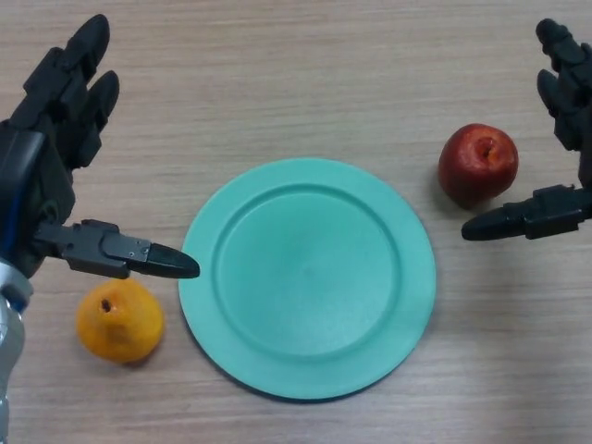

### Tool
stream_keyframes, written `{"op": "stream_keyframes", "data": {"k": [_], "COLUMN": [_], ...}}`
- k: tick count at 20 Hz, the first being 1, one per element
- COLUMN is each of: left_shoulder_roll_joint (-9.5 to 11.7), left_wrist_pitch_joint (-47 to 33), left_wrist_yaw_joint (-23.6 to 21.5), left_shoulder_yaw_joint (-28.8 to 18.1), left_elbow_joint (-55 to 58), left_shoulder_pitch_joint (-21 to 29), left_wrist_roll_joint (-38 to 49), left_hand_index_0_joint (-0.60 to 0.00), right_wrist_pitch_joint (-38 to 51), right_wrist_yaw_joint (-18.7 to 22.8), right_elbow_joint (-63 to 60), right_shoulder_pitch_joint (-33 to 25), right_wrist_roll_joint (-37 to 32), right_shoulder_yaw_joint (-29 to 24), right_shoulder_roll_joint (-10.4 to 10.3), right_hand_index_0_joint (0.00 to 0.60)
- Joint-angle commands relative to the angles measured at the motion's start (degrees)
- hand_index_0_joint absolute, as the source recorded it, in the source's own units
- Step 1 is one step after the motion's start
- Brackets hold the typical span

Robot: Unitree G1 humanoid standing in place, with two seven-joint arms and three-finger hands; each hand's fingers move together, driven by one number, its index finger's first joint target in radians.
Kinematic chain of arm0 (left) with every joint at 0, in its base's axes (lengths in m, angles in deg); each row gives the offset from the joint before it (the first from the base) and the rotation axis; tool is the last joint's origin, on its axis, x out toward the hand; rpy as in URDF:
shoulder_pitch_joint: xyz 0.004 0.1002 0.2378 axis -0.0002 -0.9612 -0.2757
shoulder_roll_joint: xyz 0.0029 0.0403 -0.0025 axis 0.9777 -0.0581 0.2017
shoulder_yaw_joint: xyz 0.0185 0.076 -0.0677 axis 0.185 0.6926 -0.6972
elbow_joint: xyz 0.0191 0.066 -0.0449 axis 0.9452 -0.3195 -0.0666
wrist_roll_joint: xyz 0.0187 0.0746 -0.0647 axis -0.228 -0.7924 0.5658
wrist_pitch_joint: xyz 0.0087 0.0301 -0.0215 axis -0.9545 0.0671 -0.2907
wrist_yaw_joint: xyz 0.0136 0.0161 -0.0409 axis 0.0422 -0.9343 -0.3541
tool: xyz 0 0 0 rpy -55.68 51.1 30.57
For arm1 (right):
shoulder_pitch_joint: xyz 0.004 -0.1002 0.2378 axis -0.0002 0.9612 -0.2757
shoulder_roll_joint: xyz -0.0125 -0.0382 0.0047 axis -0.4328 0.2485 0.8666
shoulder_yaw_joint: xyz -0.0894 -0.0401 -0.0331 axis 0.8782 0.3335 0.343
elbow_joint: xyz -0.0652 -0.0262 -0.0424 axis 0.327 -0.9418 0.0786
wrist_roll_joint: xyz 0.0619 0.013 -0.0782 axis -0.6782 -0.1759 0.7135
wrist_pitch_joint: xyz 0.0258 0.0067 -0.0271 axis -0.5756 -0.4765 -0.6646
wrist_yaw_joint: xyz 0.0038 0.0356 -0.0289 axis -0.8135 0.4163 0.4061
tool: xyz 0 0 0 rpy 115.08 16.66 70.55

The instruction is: Pick up the red apple and place it on the plate

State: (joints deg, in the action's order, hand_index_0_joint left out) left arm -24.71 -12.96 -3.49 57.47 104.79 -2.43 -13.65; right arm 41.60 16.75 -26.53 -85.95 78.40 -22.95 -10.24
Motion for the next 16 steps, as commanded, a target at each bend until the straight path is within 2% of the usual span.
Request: {"op": "stream_keyframes", "data": {"k": [1,5,6,9,10,11,12,14,16], "left_shoulder_roll_joint": [1.29,1.48,1.64,1.98,2.09,2.20,2.28,2.20,2.33], "left_wrist_pitch_joint": [-7.65,-6.69,-7.03,-7.16,-6.84,-6.47,-5.95,-5.36,-5.67], "left_wrist_yaw_joint": [-0.58,-0.25,-0.28,-0.73,-0.70,-0.65,-0.54,-0.68,-0.77], "left_shoulder_yaw_joint": [-1.70,-2.48,-3.11,-4.06,-4.13,-4.18,-4.28,-4.53,-4.70], "left_elbow_joint": [3.14,3.90,3.62,3.39,3.59,3.78,4.10,3.87,3.08], "left_shoulder_pitch_joint": [1.93,2.00,2.15,1.87,1.72,1.58,1.20,0.87,1.04], "left_wrist_roll_joint": [-1.90,-1.33,-0.89,-0.36,-0.33,-0.29,-0.32,-0.48,-0.79], "left_hand_index_0_joint": [0.000,0.000,0.000,0.000,0.000,0.000,0.000,0.000,0.000], "right_wrist_pitch_joint": [12.98,20.53,24.04,28.65,29.05,29.47,30.19,29.85,29.84], "right_wrist_yaw_joint": [2.28,4.85,7.63,12.25,13.36,14.47,17.82,23.47,23.36], "right_elbow_joint": [-2.07,-17.48,-24.45,-37.28,-39.19,-41.12,-46.98,-59.68,-61.51], "right_shoulder_pitch_joint": [-5.62,-11.90,-14.96,-20.22,-20.97,-21.74,-24.10,-29.39,-29.98], "right_wrist_roll_joint": [1.09,6.26,9.21,13.58,14.38,15.17,18.12,22.86,22.42], "right_shoulder_yaw_joint": [-1.77,-0.71,0.19,1.56,1.70,1.87,2.72,3.64,3.36], "right_shoulder_roll_joint": [2.28,3.06,2.90,2.32,2.27,2.21,2.17,1.16,0.51], "right_hand_index_0_joint": [0.000,0.000,0.000,0.000,0.149,0.249,0.399,0.600,0.600]}}
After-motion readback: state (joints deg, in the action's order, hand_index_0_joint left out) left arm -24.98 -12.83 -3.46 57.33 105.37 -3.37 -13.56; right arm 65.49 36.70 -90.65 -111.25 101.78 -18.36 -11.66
